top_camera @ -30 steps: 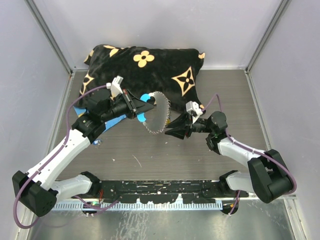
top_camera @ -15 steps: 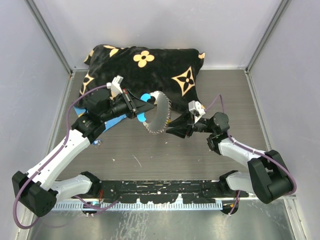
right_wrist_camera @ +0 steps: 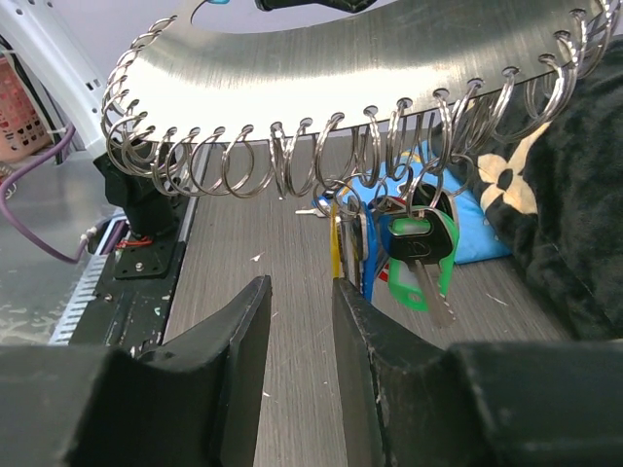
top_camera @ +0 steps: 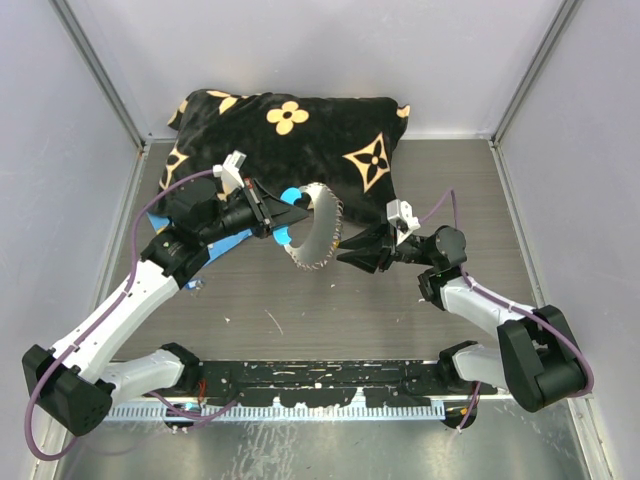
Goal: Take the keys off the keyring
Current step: Pick up the key from the keyring.
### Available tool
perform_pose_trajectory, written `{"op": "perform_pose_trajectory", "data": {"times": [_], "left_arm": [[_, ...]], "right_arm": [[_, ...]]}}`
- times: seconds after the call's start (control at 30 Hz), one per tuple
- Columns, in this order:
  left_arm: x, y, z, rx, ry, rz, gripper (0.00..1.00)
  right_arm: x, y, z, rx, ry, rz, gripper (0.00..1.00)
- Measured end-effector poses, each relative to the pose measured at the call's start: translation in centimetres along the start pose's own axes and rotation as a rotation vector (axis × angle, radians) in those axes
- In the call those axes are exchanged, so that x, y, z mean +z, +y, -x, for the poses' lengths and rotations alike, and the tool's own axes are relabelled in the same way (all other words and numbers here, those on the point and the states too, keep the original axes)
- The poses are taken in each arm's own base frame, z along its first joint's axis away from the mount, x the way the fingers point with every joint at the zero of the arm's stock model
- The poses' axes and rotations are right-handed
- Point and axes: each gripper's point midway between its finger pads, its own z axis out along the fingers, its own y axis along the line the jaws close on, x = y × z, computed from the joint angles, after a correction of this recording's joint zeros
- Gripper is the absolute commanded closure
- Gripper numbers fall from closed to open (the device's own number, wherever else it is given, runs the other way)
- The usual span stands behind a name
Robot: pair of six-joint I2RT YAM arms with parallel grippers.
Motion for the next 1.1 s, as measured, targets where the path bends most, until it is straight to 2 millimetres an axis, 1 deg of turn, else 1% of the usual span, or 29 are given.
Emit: {"op": "perform_pose_trajectory", "data": {"times": [0.17,0.47,0.7,0.87,1.1], "left_arm": [[-0.03,-0.04,-0.10,0.001,0.006,-0.003,1.00],[-0.06,-0.03,-0.17,0.015,0.009,-0.005,1.00],[-0.07,-0.02,-0.21,0.023,0.012,-0.006,1.00],[-0.10,-0.08,-0.33,0.023,0.019,-0.010,1.00],[-0.13,-0.15,-0.43,0.023,0.024,-0.013,1.00]], "right_arm": [[0.00,-0.04,0.02,0.000,-0.001,-0.002,0.62],[-0.10,0.48,0.07,-0.008,0.005,0.026,0.63],[-0.25,0.17,0.09,-0.010,0.005,0.013,0.62],[-0.27,-0.08,-0.04,-0.007,0.006,0.001,0.59],[-0.02,-0.30,-0.34,-0.009,0.010,-0.014,0.58]]}}
